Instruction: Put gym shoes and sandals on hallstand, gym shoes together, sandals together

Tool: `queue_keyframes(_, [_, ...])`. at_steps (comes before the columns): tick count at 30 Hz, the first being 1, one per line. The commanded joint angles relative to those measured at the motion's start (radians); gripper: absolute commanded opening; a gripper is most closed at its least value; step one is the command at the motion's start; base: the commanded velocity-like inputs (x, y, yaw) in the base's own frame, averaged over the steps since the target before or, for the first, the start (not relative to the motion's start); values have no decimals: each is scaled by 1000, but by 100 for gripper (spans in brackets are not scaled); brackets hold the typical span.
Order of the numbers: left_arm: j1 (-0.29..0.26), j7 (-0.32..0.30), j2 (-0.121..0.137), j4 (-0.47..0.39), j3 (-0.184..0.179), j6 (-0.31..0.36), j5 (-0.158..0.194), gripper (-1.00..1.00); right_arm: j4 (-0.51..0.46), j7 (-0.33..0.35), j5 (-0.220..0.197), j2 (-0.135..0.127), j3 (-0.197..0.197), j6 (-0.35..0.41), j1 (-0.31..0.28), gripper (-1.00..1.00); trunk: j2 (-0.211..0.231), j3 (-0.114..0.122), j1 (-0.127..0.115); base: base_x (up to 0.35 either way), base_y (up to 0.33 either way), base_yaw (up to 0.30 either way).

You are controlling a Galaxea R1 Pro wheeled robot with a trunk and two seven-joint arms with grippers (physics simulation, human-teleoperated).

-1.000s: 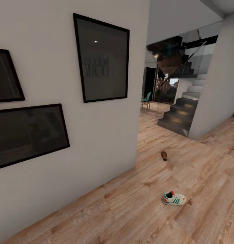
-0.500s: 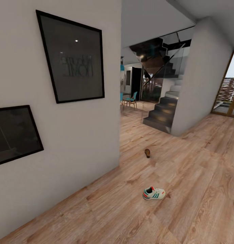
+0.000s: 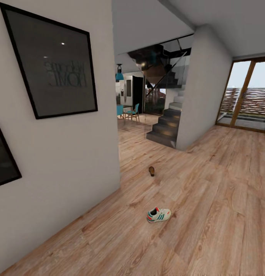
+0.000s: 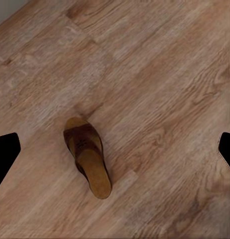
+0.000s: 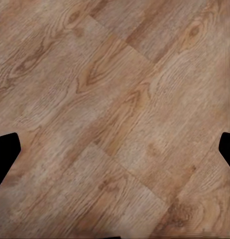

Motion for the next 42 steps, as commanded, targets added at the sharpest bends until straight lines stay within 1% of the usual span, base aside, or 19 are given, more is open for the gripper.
queue_keyframes(1, [1, 0, 1, 1, 1, -7, 1, 100, 0, 1, 0, 0, -2, 1, -1, 100, -1, -1, 0, 0, -2, -265])
queue_keyframes(7, [0, -6, 7, 1, 3, -6, 2, 100, 1, 1, 0, 0, -3, 1, -1, 100, -1, -1, 0, 0, -1, -265])
queue_keyframes(12, [0, -10, 15, 1, 16, -6, 4, 100, 1, 0, 0, 1, -3, 1, -1, 100, -1, -1, 0, 0, 0, -265])
queue_keyframes(13, [0, -12, 19, 1, 40, -7, 4, 100, 1, 0, 0, 0, -3, 1, -1, 100, -1, -1, 0, 0, 0, -265])
queue_keyframes(19, [1, -15, 21, 0, 81, -14, 4, 100, 1, 0, 0, 1, -3, 1, -1, 100, -1, -1, 0, 0, 0, -265])
queue_keyframes(23, [1, -15, 20, 0, 97, -16, 2, 100, 1, 0, 0, 2, -3, -1, -1, 100, -1, -1, 0, 0, 0, -265])
queue_keyframes(29, [1, -15, 20, 0, 103, -16, 1, 100, 2, 0, 1, 2, -2, -18, -1, 100, -1, -1, 0, 0, 0, -265])
queue_keyframes(30, [1, -15, 21, 0, 105, -17, 1, 100, 2, -1, 2, 2, -1, -50, -1, 100, -1, -1, 0, 6, 0, -265])
queue_keyframes(34, [1, -15, 21, 0, 106, -17, 1, 100, 2, -1, 2, 2, 0, -65, -1, 100, -1, -1, 0, 58, 0, -265])
queue_keyframes(42, [1, -16, 21, 0, 106, -20, 1, 100, 2, -1, 3, 2, 0, -75, -1, 100, -1, -1, 0, 239, 0, -265])
